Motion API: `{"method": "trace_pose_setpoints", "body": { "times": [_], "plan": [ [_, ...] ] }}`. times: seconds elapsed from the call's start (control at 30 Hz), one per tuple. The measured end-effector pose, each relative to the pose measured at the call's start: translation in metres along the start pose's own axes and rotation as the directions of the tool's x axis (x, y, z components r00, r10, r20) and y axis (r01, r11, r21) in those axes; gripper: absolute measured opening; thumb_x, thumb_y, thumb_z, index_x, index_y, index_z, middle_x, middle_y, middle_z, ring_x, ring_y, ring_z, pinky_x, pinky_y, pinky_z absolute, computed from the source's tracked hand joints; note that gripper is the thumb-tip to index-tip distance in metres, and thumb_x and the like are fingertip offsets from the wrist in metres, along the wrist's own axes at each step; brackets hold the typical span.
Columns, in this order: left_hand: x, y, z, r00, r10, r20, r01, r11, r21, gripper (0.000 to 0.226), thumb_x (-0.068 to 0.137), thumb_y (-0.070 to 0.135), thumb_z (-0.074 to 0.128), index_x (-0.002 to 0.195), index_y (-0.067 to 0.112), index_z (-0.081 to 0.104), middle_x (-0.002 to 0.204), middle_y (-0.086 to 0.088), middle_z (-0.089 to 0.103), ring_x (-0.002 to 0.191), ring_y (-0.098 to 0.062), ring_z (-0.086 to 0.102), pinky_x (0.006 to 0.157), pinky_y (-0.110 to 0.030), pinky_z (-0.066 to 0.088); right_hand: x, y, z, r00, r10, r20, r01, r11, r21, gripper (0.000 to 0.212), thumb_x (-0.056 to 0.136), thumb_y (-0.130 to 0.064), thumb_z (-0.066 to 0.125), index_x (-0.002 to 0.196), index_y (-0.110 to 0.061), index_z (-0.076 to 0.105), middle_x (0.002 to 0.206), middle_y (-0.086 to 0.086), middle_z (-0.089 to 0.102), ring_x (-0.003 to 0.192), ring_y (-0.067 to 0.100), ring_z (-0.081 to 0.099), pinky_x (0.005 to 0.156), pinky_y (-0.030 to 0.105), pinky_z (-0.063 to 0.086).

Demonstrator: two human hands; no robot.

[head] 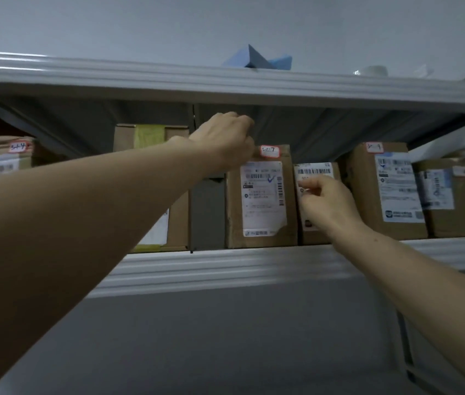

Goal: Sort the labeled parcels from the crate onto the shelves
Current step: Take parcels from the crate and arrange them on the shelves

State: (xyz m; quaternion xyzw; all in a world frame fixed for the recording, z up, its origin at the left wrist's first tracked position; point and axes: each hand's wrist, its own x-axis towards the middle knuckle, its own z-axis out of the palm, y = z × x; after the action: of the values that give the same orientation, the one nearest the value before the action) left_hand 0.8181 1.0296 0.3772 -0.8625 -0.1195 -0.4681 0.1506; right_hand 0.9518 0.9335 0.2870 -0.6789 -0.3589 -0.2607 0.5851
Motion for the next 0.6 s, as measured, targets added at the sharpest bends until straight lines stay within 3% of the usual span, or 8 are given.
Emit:
{"method": "trace_pose_setpoints", "body": {
  "times": [0.07,0.17,0.27,0.43,0.53,0.6],
  "plan": [
    [0.009,0.016,0.009,0.993,-0.092,0.075,0.095,0.995,-0.034,0.048,0.099,0.024,0.039,0.146,0.014,0.032,0.145,-0.009,0.039,0.132,-0.026,0.038,0.102,-0.037,0.034,0.005,0.012,-0.010,0.998,-0.009,0.066,0.009,1.000,-0.002,0.041,0.092,-0.005,0.049,0.131,-0.016,0.052,0.130,0.004,0.055,0.114,0.018,0.051,0.087,0.028,0.046],
    [0.024,0.033,0.024,0.965,-0.206,0.159,0.215,0.976,-0.041,0.051,0.100,0.030,0.039,0.148,0.017,0.026,0.146,-0.009,0.038,0.131,-0.027,0.039,0.104,-0.038,0.034,0.011,0.024,-0.020,0.985,-0.025,0.169,0.025,1.000,-0.001,0.043,0.091,-0.004,0.049,0.132,-0.015,0.051,0.132,0.006,0.054,0.120,0.022,0.051,0.097,0.030,0.044],
    [0.036,0.039,0.032,0.931,-0.300,0.208,0.308,0.951,-0.007,0.042,0.101,0.035,0.038,0.138,0.018,0.044,0.132,-0.007,0.054,0.113,-0.023,0.053,0.086,-0.033,0.042,0.013,0.031,-0.021,0.963,-0.078,0.256,0.080,0.997,0.006,0.046,0.086,-0.004,0.050,0.130,-0.013,0.054,0.117,0.006,0.062,0.111,0.025,0.057,0.098,0.041,0.048],
    [0.043,0.048,0.026,0.916,-0.340,0.212,0.323,0.940,0.112,0.035,0.096,0.039,0.047,0.122,0.018,0.056,0.098,-0.002,0.063,0.083,-0.016,0.060,0.070,-0.029,0.044,0.010,0.031,-0.025,0.920,-0.125,0.372,0.137,0.990,-0.008,0.039,0.086,-0.005,0.053,0.125,-0.008,0.056,0.108,0.007,0.063,0.107,0.025,0.057,0.093,0.038,0.049],
    [0.047,0.052,0.019,0.919,-0.332,0.213,0.303,0.940,0.157,0.034,0.092,0.042,0.054,0.110,0.014,0.063,0.086,-0.003,0.066,0.077,-0.015,0.064,0.068,-0.028,0.048,0.007,0.029,-0.025,0.905,-0.125,0.406,0.134,0.991,0.006,0.023,0.086,-0.008,0.055,0.107,-0.014,0.061,0.087,0.000,0.059,0.092,0.022,0.057,0.068,0.027,0.049],
    [0.049,0.052,0.017,0.922,-0.325,0.208,0.295,0.941,0.165,0.036,0.091,0.044,0.055,0.106,0.013,0.065,0.083,-0.003,0.067,0.079,-0.016,0.065,0.072,-0.029,0.049,0.005,0.026,-0.023,0.892,-0.102,0.441,0.092,0.995,0.045,0.037,0.086,-0.009,0.056,0.123,-0.013,0.053,0.100,0.002,0.063,0.096,0.022,0.061,0.072,0.028,0.052]
  ]
}}
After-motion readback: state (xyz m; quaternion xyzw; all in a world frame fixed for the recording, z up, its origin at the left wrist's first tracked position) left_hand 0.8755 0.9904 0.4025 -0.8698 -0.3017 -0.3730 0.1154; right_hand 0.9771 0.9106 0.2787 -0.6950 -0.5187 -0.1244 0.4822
